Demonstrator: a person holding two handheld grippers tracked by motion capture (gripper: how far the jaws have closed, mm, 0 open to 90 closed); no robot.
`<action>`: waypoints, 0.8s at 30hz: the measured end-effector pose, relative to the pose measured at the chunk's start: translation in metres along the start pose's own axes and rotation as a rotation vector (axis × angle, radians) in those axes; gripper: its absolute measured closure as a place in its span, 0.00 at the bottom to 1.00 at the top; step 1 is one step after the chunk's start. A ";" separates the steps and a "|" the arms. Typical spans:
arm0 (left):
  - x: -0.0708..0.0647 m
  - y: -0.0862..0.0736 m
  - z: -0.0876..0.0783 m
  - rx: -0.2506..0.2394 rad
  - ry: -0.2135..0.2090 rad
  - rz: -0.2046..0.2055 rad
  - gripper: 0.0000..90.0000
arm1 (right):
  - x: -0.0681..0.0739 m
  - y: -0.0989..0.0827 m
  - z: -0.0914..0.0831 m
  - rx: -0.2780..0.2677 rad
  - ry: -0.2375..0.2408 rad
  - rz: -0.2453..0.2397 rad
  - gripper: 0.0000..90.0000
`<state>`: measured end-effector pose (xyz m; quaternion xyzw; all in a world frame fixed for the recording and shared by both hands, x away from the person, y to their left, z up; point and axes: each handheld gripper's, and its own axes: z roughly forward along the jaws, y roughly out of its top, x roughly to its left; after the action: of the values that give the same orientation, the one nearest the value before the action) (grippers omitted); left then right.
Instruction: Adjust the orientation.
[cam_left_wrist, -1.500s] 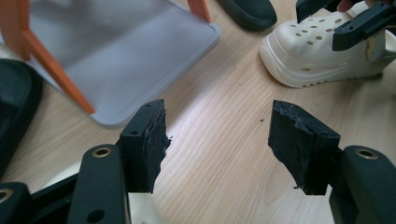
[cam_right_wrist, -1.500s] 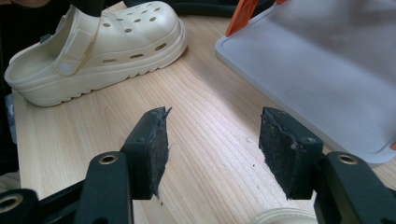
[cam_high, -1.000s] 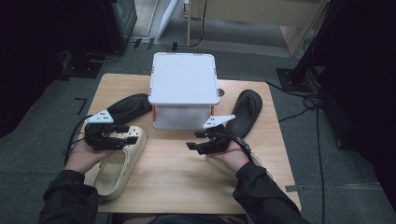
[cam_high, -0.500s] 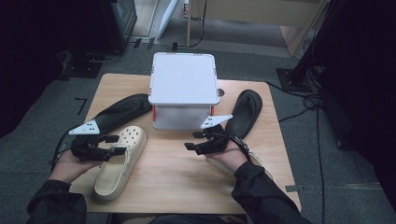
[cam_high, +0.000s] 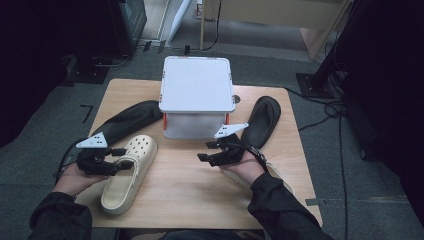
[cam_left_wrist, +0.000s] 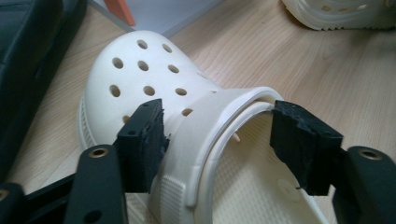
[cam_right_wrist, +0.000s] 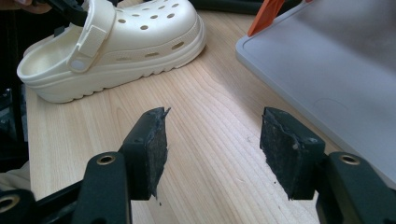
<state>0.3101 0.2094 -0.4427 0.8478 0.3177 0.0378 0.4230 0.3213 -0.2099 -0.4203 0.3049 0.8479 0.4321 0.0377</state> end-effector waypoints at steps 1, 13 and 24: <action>0.001 -0.002 -0.001 0.000 0.000 -0.008 0.44 | 0.000 0.000 0.000 -0.001 0.000 0.000 0.46; 0.003 -0.004 0.001 0.012 0.053 0.006 0.53 | 0.001 -0.001 0.001 0.008 0.001 -0.006 0.46; -0.010 0.010 0.003 0.004 0.100 0.106 0.83 | 0.002 -0.001 0.003 0.010 0.004 -0.009 0.46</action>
<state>0.3083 0.1973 -0.4348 0.8614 0.2931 0.1020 0.4022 0.3200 -0.2076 -0.4224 0.3003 0.8514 0.4284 0.0367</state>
